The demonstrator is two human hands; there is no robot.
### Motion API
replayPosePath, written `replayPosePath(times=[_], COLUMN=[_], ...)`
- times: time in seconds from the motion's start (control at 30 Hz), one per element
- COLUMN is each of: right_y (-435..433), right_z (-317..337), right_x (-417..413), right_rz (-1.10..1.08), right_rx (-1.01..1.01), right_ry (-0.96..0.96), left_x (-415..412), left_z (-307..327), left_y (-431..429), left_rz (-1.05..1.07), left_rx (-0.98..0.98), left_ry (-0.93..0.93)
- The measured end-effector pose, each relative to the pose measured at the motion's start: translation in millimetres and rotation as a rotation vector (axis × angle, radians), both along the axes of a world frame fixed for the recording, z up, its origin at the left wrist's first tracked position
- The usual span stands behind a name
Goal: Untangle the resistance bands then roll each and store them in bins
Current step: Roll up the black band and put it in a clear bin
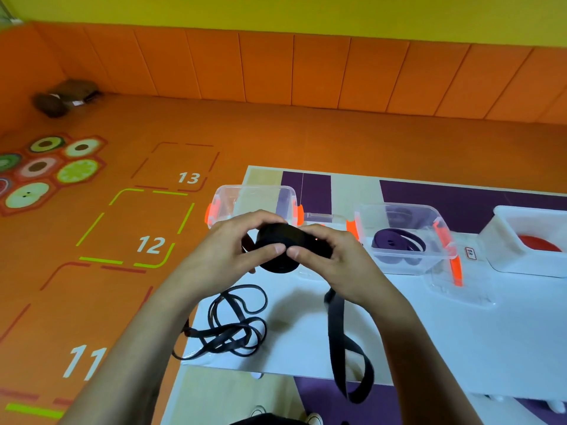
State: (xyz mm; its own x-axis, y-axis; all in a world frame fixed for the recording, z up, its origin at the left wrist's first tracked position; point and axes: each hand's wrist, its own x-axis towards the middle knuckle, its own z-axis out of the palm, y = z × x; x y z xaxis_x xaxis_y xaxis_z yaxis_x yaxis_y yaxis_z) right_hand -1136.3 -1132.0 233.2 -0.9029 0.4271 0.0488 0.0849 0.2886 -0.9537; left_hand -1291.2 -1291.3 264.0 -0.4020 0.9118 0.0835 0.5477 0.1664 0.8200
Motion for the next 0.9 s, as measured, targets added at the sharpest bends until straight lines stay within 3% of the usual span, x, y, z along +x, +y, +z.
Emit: replayPosePath(times=[0.1, 0.27, 0.43, 0.53, 0.63, 0.73, 0.83, 0.9], right_y=[0, 3, -1, -3, -1, 2, 5, 4], right_z=[-1, 0, -4, -4, -4, -5, -1, 1], right_x=[0, 1, 3, 1, 1, 5, 6, 5], right_rz=[-0.021, -0.037, -0.129, -0.159, -0.141, -0.124, -0.074, -0.008], right_rx=[-0.016, -0.009, -0.085, -0.136, -0.11, -0.082, -0.041, -0.006], right_ry=[0.033, 0.087, 0.135, 0.167, 0.159, 0.116, 0.071, 0.037], left_x=[0, 4, 14, 22, 29, 25, 8, 1], left_z=[-4, -15, -18, -23, -23, -17, -10, -3], left_y=[-2, -2, 10, 15, 15, 10, 0, -4], left_rz=[0.004, 0.046, 0.127, 0.143, 0.167, 0.167, 0.191, 0.172], left_rx=[0.015, 0.184, 0.393, 0.426, 0.378, 0.191, 0.01, 0.023], left_ry=[-0.04, -0.275, -0.638, -0.866, -0.98, -0.822, -0.294, -0.054])
